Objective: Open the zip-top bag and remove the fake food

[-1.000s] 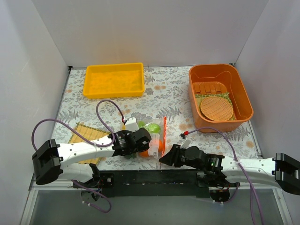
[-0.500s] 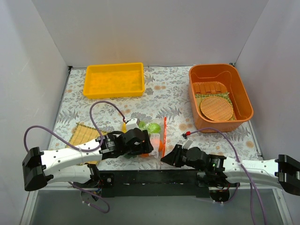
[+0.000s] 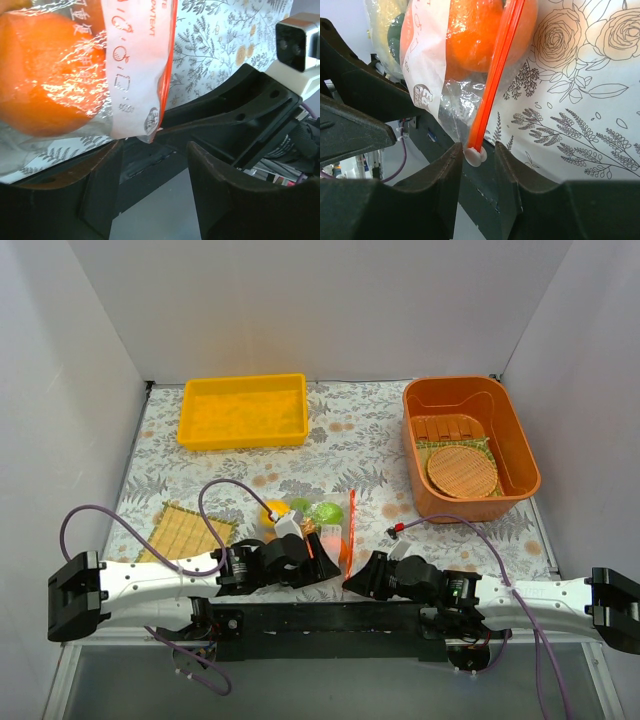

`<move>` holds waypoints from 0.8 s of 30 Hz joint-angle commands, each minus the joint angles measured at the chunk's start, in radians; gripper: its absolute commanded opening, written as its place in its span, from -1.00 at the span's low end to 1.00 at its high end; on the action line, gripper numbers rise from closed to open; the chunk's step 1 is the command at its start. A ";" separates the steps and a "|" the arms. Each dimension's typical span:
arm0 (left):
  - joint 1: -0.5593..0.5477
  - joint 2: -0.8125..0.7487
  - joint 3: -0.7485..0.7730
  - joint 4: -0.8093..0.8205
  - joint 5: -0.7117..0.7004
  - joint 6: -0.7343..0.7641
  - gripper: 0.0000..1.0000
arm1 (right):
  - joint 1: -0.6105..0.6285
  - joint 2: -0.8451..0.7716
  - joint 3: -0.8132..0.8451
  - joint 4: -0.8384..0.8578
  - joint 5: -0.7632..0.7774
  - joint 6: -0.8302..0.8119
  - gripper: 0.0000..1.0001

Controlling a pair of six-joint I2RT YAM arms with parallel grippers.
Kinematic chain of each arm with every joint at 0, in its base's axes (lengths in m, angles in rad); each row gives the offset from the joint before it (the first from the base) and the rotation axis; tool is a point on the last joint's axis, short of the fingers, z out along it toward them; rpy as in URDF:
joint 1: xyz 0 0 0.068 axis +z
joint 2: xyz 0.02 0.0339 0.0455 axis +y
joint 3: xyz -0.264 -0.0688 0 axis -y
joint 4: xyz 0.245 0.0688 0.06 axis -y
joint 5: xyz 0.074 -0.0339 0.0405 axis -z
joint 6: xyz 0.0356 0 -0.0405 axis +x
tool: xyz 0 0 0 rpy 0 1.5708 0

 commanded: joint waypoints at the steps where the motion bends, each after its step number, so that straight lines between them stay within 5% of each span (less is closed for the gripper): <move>1: -0.013 0.025 -0.028 0.074 -0.061 -0.147 -0.02 | 0.006 -0.003 -0.005 0.018 0.004 0.029 -0.20; 9: -0.019 0.054 -0.065 0.101 -0.078 -0.164 -0.10 | 0.015 0.001 -0.031 0.059 0.015 0.063 -0.24; 14: -0.025 0.077 -0.066 0.106 -0.087 -0.169 -0.13 | 0.018 -0.005 -0.005 0.006 0.043 0.065 -0.63; 19: -0.038 0.097 -0.071 0.141 -0.086 -0.157 -0.14 | 0.022 -0.028 0.006 -0.027 0.067 0.059 -0.78; 24: -0.067 0.094 -0.079 0.172 -0.093 -0.148 -0.13 | 0.026 -0.046 0.024 -0.077 0.072 0.043 -0.62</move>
